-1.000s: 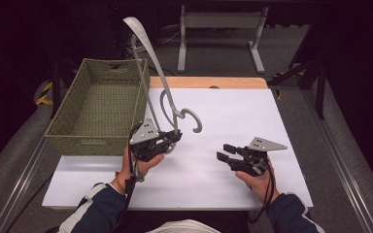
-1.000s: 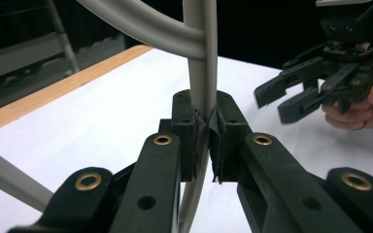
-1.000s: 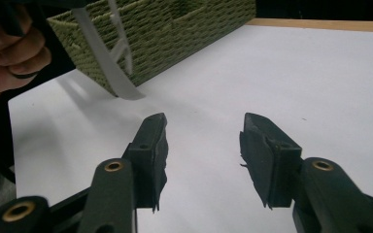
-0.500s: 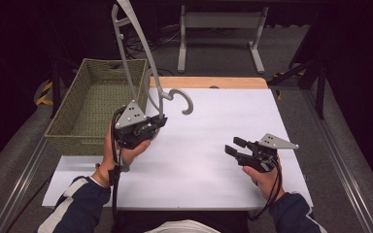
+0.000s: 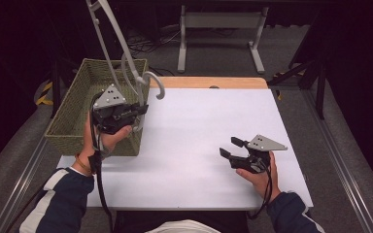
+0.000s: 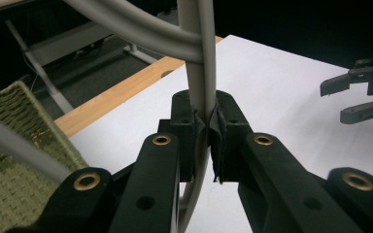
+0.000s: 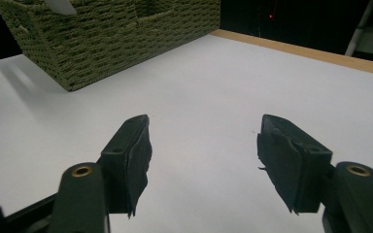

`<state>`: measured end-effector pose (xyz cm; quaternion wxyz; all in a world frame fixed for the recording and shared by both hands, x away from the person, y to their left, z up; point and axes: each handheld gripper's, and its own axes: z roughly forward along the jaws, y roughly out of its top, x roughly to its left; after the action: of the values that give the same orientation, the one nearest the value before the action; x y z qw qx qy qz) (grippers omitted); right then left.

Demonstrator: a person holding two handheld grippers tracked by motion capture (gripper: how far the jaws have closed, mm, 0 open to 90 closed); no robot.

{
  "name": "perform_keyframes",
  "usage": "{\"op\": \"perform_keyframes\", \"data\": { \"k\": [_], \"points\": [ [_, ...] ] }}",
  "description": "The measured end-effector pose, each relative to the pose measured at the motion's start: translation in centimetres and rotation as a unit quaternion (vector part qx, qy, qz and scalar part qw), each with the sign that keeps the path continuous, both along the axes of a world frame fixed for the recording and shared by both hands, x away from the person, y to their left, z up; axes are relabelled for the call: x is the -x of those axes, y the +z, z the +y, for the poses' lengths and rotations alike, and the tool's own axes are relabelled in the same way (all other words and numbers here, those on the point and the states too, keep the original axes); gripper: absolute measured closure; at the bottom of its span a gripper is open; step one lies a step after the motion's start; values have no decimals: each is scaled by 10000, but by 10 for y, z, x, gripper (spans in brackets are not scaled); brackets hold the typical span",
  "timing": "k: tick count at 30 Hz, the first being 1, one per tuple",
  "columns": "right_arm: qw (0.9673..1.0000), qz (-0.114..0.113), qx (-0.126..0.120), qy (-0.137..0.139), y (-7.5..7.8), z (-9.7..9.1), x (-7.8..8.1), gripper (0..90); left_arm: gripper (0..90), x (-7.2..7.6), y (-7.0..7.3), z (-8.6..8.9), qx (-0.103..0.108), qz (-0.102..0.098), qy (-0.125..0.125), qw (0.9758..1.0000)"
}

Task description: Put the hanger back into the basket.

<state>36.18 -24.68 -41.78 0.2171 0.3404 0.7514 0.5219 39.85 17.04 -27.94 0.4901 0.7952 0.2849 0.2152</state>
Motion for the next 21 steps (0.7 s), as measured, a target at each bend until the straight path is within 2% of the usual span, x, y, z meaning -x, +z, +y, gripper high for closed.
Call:
{"op": "perform_keyframes", "data": {
  "k": [2,6,10,15,18,21],
  "points": [
    [10000,7,-11,-2,0,0,-1,365,819,0,4,4,2,-17,3,10000],
    [10000,50,-37,6,-1,0,-1,361,819,-1,7,10,175,-28,32,9998],
    [9999,102,-41,16,-2,0,-2,360,821,1,16,17,210,-142,120,9996],
    [9999,168,-13,29,-5,0,-3,362,821,5,27,25,7,-290,349,9990],
    [9999,152,16,48,-5,1,-2,355,821,1,23,30,-291,-307,507,9978],
    [9999,144,12,66,-4,2,-2,348,821,-7,13,37,-463,-180,662,9966]
  ]
}}
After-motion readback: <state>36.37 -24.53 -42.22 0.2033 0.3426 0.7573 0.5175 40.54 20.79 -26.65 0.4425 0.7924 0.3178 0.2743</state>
